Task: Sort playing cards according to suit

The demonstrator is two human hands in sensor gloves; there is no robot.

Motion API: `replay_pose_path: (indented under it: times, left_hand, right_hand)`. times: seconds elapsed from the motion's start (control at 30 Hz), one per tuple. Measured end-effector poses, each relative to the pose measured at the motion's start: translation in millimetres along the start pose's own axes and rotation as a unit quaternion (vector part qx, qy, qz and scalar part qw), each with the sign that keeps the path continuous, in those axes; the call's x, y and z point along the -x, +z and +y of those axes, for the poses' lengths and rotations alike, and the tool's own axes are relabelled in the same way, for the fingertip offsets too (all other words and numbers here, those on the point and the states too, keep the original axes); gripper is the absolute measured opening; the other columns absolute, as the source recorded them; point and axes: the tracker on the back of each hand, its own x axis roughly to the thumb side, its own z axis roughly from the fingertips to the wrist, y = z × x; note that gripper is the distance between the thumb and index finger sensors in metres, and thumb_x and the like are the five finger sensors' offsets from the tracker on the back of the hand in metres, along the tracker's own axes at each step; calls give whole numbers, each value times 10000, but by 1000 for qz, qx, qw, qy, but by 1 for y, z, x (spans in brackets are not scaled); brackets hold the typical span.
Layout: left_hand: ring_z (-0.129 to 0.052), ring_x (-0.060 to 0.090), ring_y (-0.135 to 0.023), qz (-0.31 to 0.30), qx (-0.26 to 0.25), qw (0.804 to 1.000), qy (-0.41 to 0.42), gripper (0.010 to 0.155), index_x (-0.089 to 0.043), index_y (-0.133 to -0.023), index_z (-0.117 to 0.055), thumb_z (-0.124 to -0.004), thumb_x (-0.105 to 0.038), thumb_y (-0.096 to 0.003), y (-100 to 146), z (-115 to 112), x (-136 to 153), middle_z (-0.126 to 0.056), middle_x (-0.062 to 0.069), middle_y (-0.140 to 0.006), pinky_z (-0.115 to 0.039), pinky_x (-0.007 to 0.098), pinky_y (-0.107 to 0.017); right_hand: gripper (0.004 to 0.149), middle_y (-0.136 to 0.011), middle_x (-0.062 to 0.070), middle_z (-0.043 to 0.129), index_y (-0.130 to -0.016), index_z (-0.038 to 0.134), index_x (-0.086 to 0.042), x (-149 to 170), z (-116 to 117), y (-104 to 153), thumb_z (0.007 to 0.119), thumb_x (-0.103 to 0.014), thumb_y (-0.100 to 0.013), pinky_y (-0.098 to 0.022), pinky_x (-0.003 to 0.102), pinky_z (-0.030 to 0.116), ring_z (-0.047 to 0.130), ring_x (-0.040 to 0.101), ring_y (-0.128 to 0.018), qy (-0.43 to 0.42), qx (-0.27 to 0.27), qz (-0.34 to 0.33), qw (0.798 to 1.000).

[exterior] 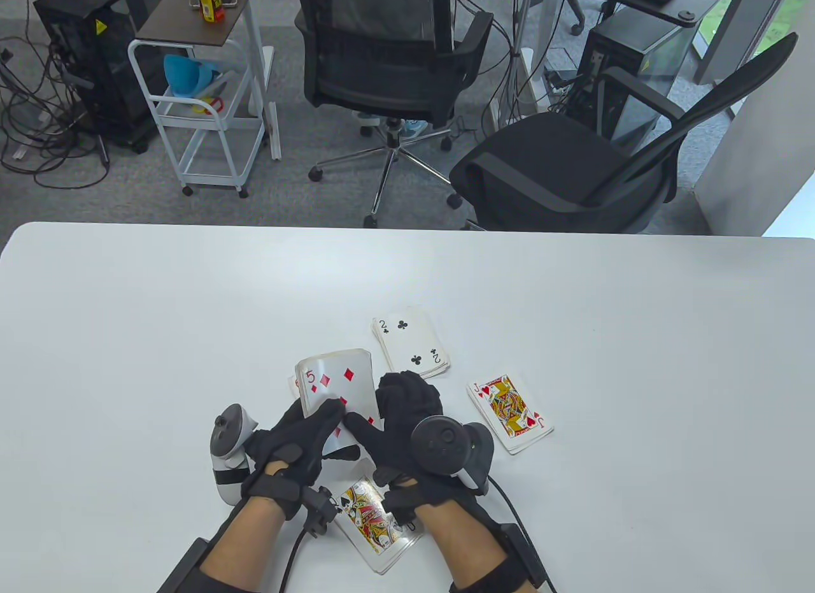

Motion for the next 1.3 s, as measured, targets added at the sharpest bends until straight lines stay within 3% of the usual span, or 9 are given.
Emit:
replay_pose_path:
  times: [0.4,0.7,0.93,1.13,1.3]
  left_hand:
    - [-933,292,-858,16,24,999,24,568,-283,-1048,-645,-820,-537,-572,0,-5,4,-820,-21,-1009,-947,410,-475]
    - [-906,300,-887,-6,17,999,44,572,-291,-1056,-635,-823,-532,-572,1,1,-8,-799,-18,-1028,-936,420,-503]
    - [-892,301,-899,-30,-16,999,34,567,-297,-1056,-634,-817,-532,-573,4,14,-19,-792,-23,-1034,-924,429,-515]
    - [-906,295,-887,-70,-47,994,67,561,-294,-1055,-633,-801,-536,-578,8,30,-34,-799,-28,-1027,-927,420,-507]
    - [-916,290,-878,-83,-49,992,83,559,-291,-1055,-631,-794,-540,-582,10,35,-40,-804,-27,-1023,-930,416,-503]
  right_hand:
    - [391,-971,160,773,-755,848,-30,5,-11,-1,776,-361,-559,-673,714,465,630,478,-972,-42,45,-10,998]
    - [447,-991,175,728,-834,810,-84,5,-11,1,855,-412,-533,-668,718,456,617,498,-964,-44,56,14,997]
    - [400,-988,175,733,-807,834,-79,7,-11,0,844,-379,-543,-668,721,448,612,502,-964,-34,44,45,997]
    - [389,-985,184,730,-805,838,-60,32,-11,-3,820,-357,-555,-665,725,439,604,510,-962,-78,21,118,990]
    - [376,-997,195,713,-806,852,-55,40,-6,-5,800,-339,-565,-663,731,422,578,521,-968,-68,-2,136,988]
